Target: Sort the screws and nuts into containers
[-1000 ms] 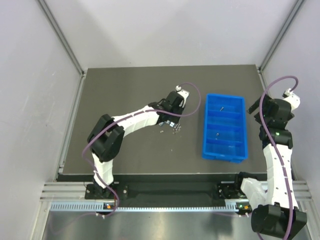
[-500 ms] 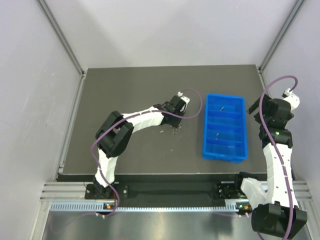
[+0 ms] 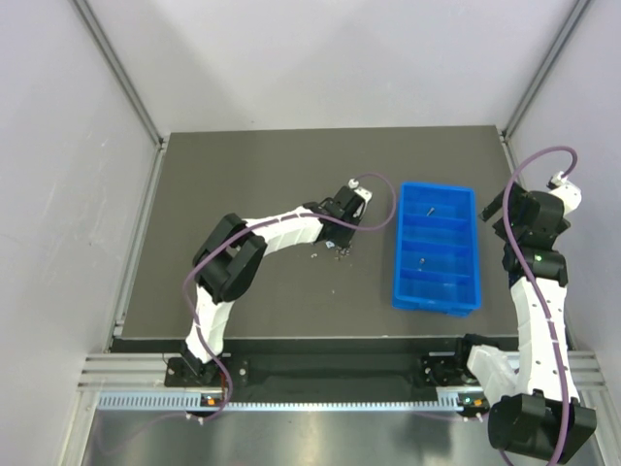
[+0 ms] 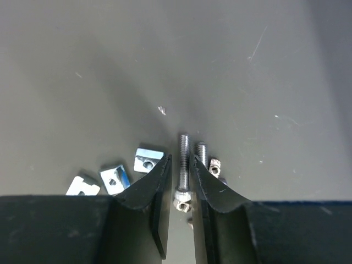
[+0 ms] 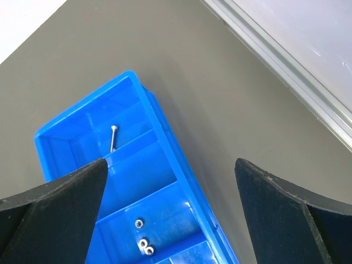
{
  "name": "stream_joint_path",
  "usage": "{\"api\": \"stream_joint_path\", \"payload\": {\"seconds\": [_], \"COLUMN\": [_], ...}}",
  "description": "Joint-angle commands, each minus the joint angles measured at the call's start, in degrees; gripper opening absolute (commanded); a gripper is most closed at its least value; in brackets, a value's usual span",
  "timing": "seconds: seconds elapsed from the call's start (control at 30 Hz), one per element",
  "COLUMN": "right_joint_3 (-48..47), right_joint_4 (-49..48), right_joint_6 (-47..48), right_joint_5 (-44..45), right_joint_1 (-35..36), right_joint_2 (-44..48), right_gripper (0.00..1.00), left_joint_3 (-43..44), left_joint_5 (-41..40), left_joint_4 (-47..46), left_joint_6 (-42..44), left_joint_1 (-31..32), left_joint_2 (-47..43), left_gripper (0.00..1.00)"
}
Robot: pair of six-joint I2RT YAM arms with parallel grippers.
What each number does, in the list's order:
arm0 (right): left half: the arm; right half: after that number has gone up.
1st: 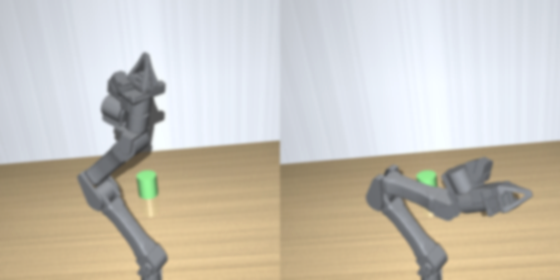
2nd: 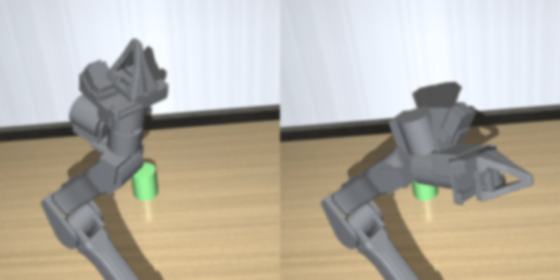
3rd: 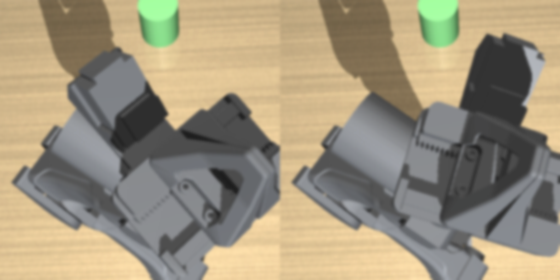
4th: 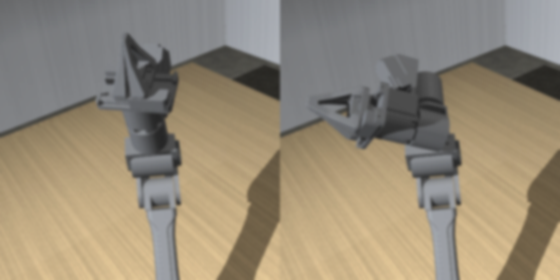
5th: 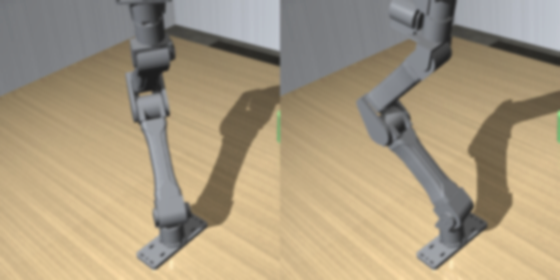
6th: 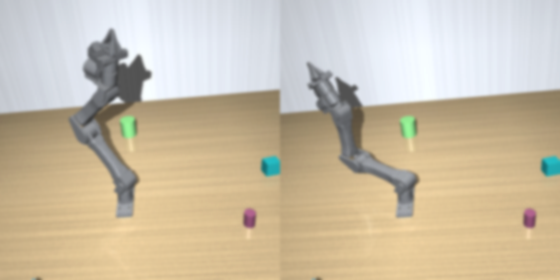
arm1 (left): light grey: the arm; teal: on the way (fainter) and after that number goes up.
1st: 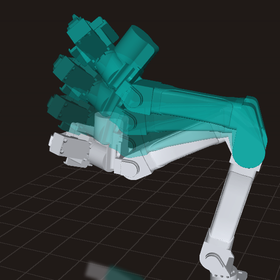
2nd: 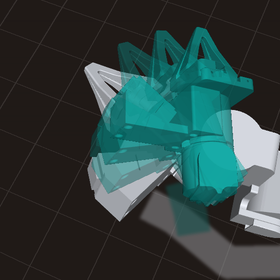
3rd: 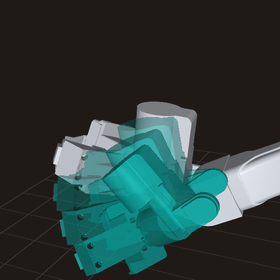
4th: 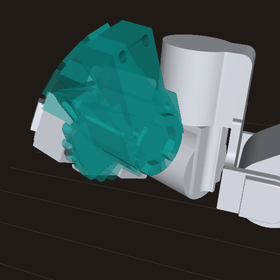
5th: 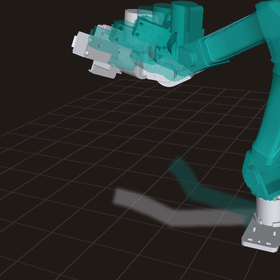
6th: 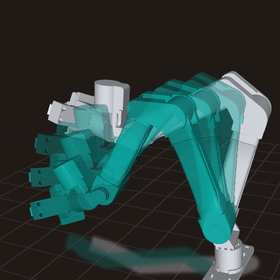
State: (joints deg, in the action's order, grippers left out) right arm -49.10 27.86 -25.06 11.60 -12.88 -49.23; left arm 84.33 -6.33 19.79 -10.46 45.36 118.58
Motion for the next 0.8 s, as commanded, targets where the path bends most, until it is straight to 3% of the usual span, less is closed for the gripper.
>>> {"api": "stream_joint_path", "payload": {"seconds": [0.0, 0.33, 0.53, 0.77], "right_joint_3": [0.2, 0.3, 0.2, 0.2], "right_joint_4": [-2.0, -1.8, -1.7, -1.8], "right_joint_6": [0.8, 0.7, 0.7, 0.4], "right_joint_5": [1.0, 1.1, 1.3, 1.4], "right_joint_1": [0.1, 0.1, 0.1, 0.1], "right_joint_2": [0.5, 0.5, 0.7, 0.9], "right_gripper": [1.00, 1.00, 1.00, 1.00], "left_joint_3": [1.7, 3.5, 4.8, 4.5], "left_joint_5": [-1.2, -3.9, -3.0, -3.7], "left_joint_4": [1.9, 7.4, 10.0, 8.2], "left_joint_6": [0.9, 1.3, -0.8, -3.7], "left_joint_1": [0.4, 1.4, 1.4, 1.4], "left_joint_2": [1.6, 3.9, 4.3, 1.2], "left_gripper": [0.24, 0.17, 0.00, 0.00]}}
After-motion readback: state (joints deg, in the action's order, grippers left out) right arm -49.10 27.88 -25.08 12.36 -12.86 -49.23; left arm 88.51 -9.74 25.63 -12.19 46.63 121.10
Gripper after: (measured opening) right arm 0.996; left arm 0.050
